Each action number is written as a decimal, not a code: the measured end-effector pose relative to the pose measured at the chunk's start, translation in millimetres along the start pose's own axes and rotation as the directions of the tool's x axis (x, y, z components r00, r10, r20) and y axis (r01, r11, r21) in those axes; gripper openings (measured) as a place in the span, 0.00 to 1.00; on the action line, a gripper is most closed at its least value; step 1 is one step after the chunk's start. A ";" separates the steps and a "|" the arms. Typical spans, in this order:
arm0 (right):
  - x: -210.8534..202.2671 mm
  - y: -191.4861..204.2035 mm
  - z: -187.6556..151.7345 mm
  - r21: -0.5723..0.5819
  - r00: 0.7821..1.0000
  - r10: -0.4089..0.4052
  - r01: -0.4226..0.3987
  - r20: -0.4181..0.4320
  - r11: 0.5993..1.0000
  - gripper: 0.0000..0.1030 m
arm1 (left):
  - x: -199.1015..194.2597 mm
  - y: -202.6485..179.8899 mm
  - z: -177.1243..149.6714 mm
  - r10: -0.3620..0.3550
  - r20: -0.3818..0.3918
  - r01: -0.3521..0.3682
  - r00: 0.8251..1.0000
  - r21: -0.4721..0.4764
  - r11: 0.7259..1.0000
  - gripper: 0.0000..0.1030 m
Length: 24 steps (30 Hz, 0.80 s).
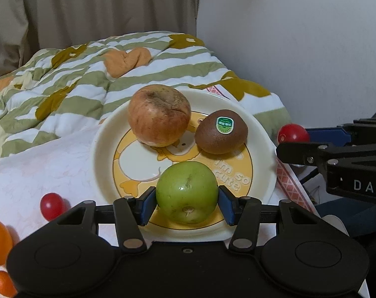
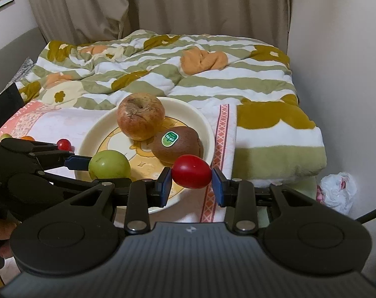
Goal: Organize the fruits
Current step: 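Carry the green apple and cherry tomato with both tools to the bowl, then open both tools to drop the green apple and tomato into the bowl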
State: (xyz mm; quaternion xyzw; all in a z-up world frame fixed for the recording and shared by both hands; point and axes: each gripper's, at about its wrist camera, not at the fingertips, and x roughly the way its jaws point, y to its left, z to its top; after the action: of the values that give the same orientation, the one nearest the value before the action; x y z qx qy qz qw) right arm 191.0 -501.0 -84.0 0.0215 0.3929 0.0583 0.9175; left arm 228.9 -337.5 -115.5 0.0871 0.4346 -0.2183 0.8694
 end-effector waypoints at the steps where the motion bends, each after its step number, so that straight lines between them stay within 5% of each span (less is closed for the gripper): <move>1: 0.2 -0.8 0.1 0.004 1.000 -0.001 0.001 -0.002 1.000 0.49 | 0.7 -1.4 0.1 0.001 -0.002 -0.001 1.000 0.007 1.000 0.56; 3: 0.1 -1.1 1.2 0.007 1.000 -0.005 0.005 -0.004 1.000 0.49 | 0.7 -3.8 0.2 0.005 0.003 -0.005 1.000 0.020 1.000 0.65; 5: -0.7 -1.4 2.7 0.010 1.000 -0.007 0.007 -0.003 1.000 0.49 | -6.1 -5.8 0.7 0.007 0.035 -0.008 0.999 0.028 1.000 0.96; 16: 7.1 10.2 8.9 -0.019 0.999 0.030 -0.031 -0.015 0.999 0.49 | -47.1 16.1 -12.1 0.043 0.057 -0.043 0.997 -0.001 0.999 0.98; 24: 29.2 25.8 4.8 -0.140 0.996 0.082 -0.086 -0.040 0.986 0.49 | -67.7 33.2 -23.4 0.068 0.064 -0.063 0.996 -0.079 0.995 0.98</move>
State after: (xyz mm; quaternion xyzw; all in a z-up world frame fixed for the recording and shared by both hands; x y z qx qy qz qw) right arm 212.2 -471.8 -99.5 -0.0280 0.4023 0.1250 0.9065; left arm 191.6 -279.5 -77.3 0.0606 0.4102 -0.1755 0.8929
